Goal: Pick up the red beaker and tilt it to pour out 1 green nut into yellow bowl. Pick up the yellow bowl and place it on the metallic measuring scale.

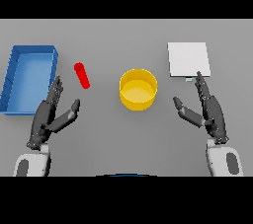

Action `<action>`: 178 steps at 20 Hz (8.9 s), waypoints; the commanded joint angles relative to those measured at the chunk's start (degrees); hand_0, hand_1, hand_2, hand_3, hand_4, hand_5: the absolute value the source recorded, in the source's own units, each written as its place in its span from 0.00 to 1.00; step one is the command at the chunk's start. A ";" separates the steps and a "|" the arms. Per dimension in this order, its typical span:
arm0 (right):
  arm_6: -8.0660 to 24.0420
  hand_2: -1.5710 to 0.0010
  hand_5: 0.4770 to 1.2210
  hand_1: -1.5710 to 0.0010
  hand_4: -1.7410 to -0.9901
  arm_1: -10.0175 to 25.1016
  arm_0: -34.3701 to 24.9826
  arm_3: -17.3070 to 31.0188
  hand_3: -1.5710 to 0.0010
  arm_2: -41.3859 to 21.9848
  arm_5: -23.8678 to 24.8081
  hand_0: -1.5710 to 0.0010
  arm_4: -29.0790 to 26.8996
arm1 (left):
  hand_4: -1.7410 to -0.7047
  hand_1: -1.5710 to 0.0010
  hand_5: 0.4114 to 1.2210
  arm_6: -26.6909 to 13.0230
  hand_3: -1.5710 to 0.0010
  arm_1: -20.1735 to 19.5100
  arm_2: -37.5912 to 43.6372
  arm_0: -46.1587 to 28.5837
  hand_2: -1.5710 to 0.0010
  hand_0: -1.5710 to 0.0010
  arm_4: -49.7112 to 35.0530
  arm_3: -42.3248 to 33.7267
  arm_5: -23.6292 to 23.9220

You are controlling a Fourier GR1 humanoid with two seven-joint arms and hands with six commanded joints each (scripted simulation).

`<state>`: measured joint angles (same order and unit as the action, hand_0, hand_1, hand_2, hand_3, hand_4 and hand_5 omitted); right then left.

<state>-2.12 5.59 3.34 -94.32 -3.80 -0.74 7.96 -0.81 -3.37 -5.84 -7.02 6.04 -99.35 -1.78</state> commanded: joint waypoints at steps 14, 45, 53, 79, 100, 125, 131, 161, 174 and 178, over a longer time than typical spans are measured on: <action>-2.97 1.00 0.19 1.00 0.60 1.10 -0.56 0.53 1.00 1.51 -2.76 1.00 -3.21 | 0.51 1.00 0.30 0.28 1.00 0.77 3.74 15.50 1.00 1.00 2.36 18.86 2.92; -1.92 1.00 0.23 1.00 0.60 0.62 -1.26 0.81 1.00 1.52 -1.18 1.00 -1.76 | 0.20 0.06 0.95 14.45 0.10 4.40 9.00 35.65 0.06 0.05 2.78 46.89 9.59; -2.29 1.00 0.25 1.00 0.59 0.69 -1.29 1.04 1.00 1.50 -1.00 1.00 -1.36 | 0.24 0.01 0.99 9.78 0.02 3.39 7.31 36.21 0.01 0.01 6.08 38.67 9.49; 0.56 1.00 0.26 1.00 0.62 -0.33 -0.69 0.02 1.00 1.30 -0.90 1.00 -1.83 | 0.11 0.00 0.99 -6.39 0.06 -10.29 -24.51 58.31 0.00 0.00 45.56 41.84 -15.16; 0.57 1.00 0.17 1.00 0.61 -0.95 -0.67 0.32 1.00 1.98 -1.26 1.00 -3.38 | 0.00 0.00 1.00 1.97 0.01 -8.24 -49.18 75.14 0.00 0.00 67.22 51.07 -26.71; -1.63 1.00 0.21 1.00 0.65 -0.90 -1.18 1.15 1.00 1.55 -1.54 1.00 -2.82 | 0.16 0.06 0.99 3.52 0.12 -13.35 -40.42 100.28 0.07 0.00 69.60 66.33 -20.36; -1.57 1.00 0.23 1.00 0.58 0.64 -2.69 1.37 1.00 1.48 -2.37 1.00 -2.72 | 0.08 0.02 1.00 -5.96 0.07 -21.16 -18.06 102.28 0.02 0.00 54.25 79.30 -18.02; -3.67 1.00 0.34 1.00 0.54 1.20 -2.96 3.00 1.00 0.24 -2.77 1.00 -0.99 | 0.06 0.00 0.86 -34.04 0.13 -25.77 9.83 46.29 0.00 0.00 22.92 45.41 3.79; -4.82 1.00 0.33 1.00 0.57 1.49 -1.87 2.72 1.00 0.26 -2.51 1.00 -0.45 | 0.90 0.78 0.32 -34.14 0.88 -21.40 14.92 38.05 0.81 0.74 20.29 30.51 -14.11; -4.21 1.00 0.32 1.00 0.58 1.92 -2.65 3.38 1.00 0.19 -1.93 1.00 0.73 | 0.93 0.91 0.30 -34.11 0.95 -19.85 16.91 39.25 0.92 0.90 24.63 32.12 -18.09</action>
<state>-6.31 7.51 0.70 -90.94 -3.61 -2.67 8.70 -34.90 -23.20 11.05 32.21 30.65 -67.22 -19.90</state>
